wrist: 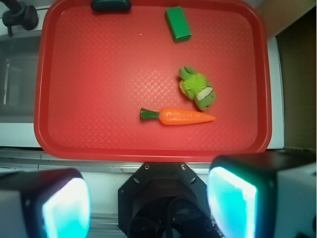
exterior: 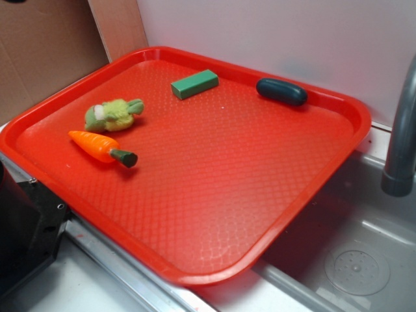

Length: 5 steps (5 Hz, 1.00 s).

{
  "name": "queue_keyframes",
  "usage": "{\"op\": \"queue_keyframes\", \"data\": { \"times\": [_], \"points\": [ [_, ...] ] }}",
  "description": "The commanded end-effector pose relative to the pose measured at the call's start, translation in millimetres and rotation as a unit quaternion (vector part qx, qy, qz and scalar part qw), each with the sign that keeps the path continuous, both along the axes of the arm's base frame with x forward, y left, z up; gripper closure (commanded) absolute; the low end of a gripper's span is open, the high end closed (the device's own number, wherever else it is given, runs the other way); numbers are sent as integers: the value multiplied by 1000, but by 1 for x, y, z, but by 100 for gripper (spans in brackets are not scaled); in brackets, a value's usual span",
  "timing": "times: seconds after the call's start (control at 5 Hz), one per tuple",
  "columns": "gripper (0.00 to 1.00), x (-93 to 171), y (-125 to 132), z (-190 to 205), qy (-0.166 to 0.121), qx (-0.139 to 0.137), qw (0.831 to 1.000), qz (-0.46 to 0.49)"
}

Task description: Grab the carrot.

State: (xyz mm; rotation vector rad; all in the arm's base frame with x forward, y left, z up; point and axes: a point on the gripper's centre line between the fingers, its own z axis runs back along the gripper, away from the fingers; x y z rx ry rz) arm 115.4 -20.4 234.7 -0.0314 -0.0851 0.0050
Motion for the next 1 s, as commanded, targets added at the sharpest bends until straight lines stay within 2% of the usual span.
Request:
{"op": "queue_keyframes", "data": {
  "times": [0.0, 0.2, 0.4, 0.6, 0.8],
  "points": [
    [0, 0, 0, 0, 0, 0, 1000, 0],
    [0, 8, 5, -4, -8, -13, 996, 91],
    [0, 20, 19, -12, -21, -33, 976, 214],
    [0, 28, 31, -31, -16, -40, 941, 335],
    [0, 35, 44, -61, -19, -47, 892, 450]
  ]
}}
